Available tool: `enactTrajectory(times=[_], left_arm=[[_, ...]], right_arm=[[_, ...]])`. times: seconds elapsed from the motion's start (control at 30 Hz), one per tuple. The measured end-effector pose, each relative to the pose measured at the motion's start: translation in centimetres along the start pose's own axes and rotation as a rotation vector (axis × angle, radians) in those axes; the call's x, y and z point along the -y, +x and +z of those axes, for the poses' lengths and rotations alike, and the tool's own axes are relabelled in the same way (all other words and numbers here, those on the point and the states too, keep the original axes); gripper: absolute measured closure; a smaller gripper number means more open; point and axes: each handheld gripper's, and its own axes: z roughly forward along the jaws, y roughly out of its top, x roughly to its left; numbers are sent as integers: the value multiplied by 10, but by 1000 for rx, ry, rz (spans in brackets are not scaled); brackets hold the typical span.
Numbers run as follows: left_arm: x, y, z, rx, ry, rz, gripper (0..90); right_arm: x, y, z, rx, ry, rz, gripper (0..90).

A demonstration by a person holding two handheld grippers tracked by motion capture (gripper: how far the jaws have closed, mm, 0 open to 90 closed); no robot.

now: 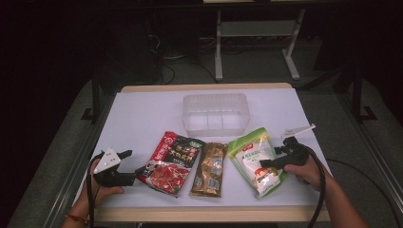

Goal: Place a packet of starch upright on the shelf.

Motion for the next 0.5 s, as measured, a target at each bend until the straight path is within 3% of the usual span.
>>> enactTrajectory(times=[0.1,0.4,0.5], left_arm=[[0,-1,1,12,6,2,202],[-2,-4,5,26,21,23,200],[-2,-4,7,30,23,24,200]], right_arm=[[-2,-1,6,-71,16,5,167],[-11,2,18,-155,82,1,180],[-13,4,21,-159,111,12,212]])
